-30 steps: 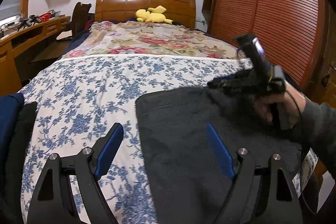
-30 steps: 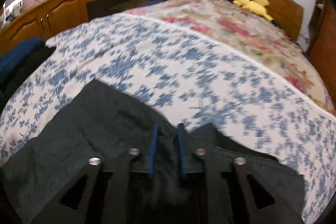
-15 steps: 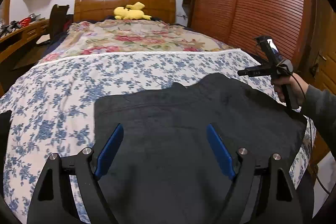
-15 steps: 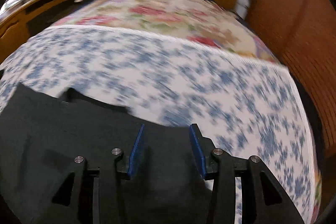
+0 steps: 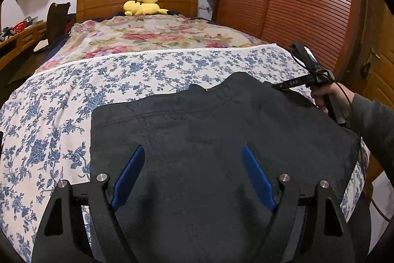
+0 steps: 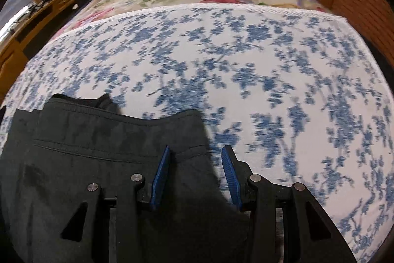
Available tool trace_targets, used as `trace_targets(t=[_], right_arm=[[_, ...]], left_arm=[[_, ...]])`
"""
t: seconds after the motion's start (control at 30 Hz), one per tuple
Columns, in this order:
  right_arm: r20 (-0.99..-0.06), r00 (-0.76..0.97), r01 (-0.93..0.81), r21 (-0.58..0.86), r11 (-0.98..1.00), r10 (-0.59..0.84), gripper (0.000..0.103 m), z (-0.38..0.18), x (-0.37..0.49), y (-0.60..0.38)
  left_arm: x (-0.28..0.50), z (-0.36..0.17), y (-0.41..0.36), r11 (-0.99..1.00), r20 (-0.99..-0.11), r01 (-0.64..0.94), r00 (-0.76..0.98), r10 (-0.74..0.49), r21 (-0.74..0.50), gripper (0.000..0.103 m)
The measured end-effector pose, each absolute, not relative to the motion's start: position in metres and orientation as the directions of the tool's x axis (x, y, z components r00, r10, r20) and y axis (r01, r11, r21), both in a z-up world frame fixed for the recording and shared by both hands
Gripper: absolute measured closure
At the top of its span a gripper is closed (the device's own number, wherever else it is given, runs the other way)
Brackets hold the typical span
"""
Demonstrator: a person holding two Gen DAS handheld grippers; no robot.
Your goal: Fold large clothes
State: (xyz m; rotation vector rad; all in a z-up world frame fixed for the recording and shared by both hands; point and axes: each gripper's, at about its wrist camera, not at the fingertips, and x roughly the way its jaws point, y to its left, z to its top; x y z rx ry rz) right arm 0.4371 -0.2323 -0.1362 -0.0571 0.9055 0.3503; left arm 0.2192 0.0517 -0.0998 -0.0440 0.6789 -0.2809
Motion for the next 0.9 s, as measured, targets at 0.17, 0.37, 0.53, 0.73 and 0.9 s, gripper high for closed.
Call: trace_targets(t=[0.17, 0.37, 0.53, 0.73, 0.9], right_arm=[[-0.727, 0.632, -0.371, 0.019, 0.928, 0.268, 0.096, -0.12, 0.423, -0.224], [-0.638, 0.762, -0.186, -0.058, 0.981, 0.107, 0.097, -0.095, 0.423, -0.251], [-0.688, 0.724, -0.145, -0.085, 0.986, 0.047, 0.094, -0.11, 0.431, -0.259], [-0.674, 0.737, -0.186, -0.13, 0.974, 0.051, 0.068, -0.088, 0.399, -0.251], [-0.662, 0.738, -0.25, -0.082, 0.965, 0.135, 0.058, -0.082, 0.334, -0.259]], left_arm=[[0.219, -0.1, 0.05, 0.961, -0.617, 0.245, 0.74, -0.269, -0.126, 0.021], [0.218, -0.099, 0.051, 0.962, -0.614, 0.243, 0.742, -0.269, -0.128, 0.021], [0.215, -0.096, 0.05, 0.961, -0.61, 0.249, 0.744, -0.272, -0.125, 0.021], [0.207, -0.091, 0.045, 0.958, -0.6, 0.261, 0.75, -0.278, -0.117, 0.021], [0.196, -0.086, 0.036, 0.955, -0.589, 0.275, 0.755, -0.287, -0.111, 0.021]])
